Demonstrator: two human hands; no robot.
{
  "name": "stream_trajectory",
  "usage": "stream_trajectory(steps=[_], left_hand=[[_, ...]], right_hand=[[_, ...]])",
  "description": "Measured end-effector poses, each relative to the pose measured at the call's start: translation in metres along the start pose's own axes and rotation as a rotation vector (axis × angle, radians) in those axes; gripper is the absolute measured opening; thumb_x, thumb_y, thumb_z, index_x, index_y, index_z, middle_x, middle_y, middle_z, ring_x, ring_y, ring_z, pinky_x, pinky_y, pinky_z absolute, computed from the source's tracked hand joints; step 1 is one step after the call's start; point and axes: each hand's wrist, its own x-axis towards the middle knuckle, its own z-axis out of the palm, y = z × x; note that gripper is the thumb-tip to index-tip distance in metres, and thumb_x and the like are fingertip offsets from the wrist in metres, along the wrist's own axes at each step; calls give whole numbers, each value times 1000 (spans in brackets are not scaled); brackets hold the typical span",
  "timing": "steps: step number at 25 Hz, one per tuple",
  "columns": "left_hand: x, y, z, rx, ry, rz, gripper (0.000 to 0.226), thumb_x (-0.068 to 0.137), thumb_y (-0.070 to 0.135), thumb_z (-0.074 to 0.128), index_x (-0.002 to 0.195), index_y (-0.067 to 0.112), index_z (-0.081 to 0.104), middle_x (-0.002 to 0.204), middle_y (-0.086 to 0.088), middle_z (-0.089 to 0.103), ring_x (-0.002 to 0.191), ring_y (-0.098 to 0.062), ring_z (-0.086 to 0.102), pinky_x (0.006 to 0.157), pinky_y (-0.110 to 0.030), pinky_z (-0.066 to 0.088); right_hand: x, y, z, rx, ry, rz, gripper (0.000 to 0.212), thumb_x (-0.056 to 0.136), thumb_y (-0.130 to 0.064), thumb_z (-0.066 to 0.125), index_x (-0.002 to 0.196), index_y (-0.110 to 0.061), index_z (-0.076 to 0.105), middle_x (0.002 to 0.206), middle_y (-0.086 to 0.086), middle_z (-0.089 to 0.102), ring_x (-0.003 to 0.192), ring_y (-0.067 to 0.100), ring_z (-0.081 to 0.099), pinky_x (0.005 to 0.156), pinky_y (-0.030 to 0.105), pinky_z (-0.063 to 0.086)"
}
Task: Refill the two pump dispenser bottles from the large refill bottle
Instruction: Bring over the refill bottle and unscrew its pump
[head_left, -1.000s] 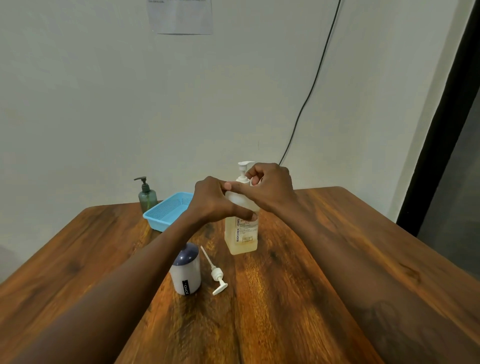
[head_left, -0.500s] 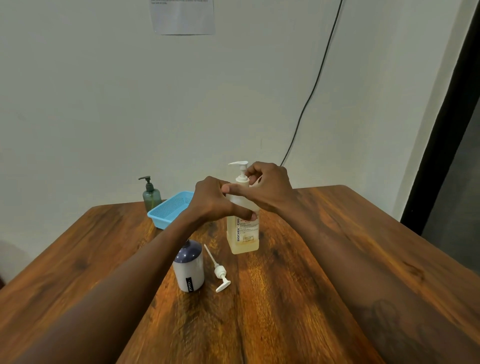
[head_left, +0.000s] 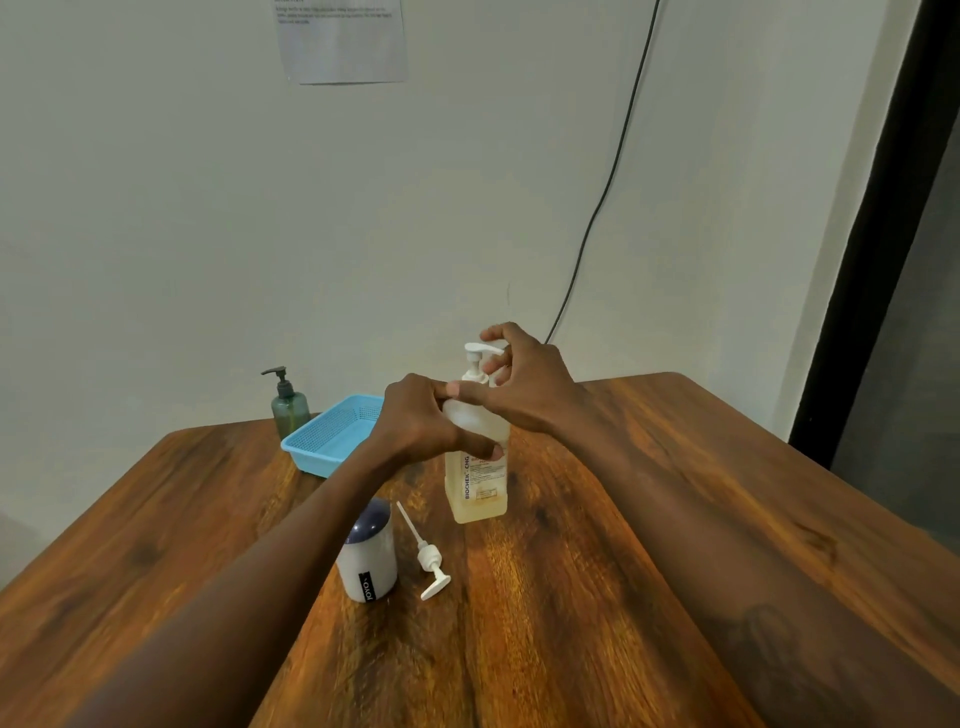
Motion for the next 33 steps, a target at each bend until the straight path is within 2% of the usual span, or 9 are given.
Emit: stream_trajectory(steps=[2, 4, 9, 15, 20, 23, 27, 30, 33], left_hand=[[1, 1, 5, -6, 15, -8, 54, 51, 53, 96, 92, 25, 74, 92, 12, 78, 75, -9, 75, 68, -22, 62], [2, 2, 8, -5, 8, -4, 50, 53, 51, 97, 91, 27, 74, 94, 12, 78, 75, -8, 75, 67, -19, 60], [2, 4, 16, -5, -37, -20, 56, 53, 48, 97, 99, 24, 77, 97, 10, 78, 77, -3, 73, 70, -20, 60], [3, -3, 30, -15, -57, -40, 64, 52, 46, 98, 108, 24, 76, 106, 9, 77, 86, -5, 73, 74, -21, 60], [9, -14, 44, 21, -40, -108, 65, 47, 49, 99, 101, 22, 75, 104, 7, 75, 91, -11, 73, 75, -26, 62], [11, -18, 53, 26, -34, -134, 66, 45, 48, 99, 99, 19, 73, 104, 4, 75, 91, -12, 72, 75, -28, 63], [11, -13, 59, 9, -34, -139, 68, 46, 47, 100, 101, 18, 73, 104, 4, 75, 91, -12, 72, 73, -28, 63], [10, -10, 64, -1, -45, -135, 63, 45, 43, 101, 95, 19, 72, 102, 2, 75, 91, -14, 72, 74, -31, 63], [9, -8, 70, -17, -46, -124, 62, 43, 44, 101, 91, 22, 70, 102, 2, 75, 91, -15, 72, 75, -35, 64]], right_hand=[[-1, 0, 1, -96, 109, 34, 65, 66, -69, 82, 106, -20, 67, 90, -9, 67, 79, 7, 63, 67, 23, 52], [0, 3, 0, -87, 92, 26, 54, 68, -62, 85, 94, -18, 71, 83, -9, 68, 73, 5, 63, 64, 21, 48], [-2, 5, -12, 242, 47, 17, 37, 86, -30, 80, 120, -22, 68, 101, -10, 70, 90, 4, 66, 76, 20, 53], [8, -6, -41, 542, 393, -26, 37, 84, -28, 83, 117, -18, 69, 101, -4, 74, 91, 10, 71, 81, 33, 62], [11, -6, -62, 696, 589, -30, 41, 83, -24, 85, 117, -11, 67, 104, 6, 75, 89, 18, 75, 74, 43, 64], [7, 1, -67, 765, 636, -16, 47, 83, -18, 85, 124, -15, 63, 102, 8, 74, 88, 20, 76, 66, 41, 65], [-6, 32, -55, 639, 577, 91, 43, 82, -16, 81, 123, -23, 68, 103, 1, 71, 87, 21, 76, 63, 39, 65], [-21, 60, -36, 435, 494, 186, 19, 81, -22, 78, 100, -25, 77, 88, -6, 76, 78, 15, 75, 65, 39, 65], [-38, 82, -15, 334, 392, 274, 11, 80, -21, 81, 91, -21, 78, 80, -9, 74, 77, 12, 72, 58, 19, 57]])
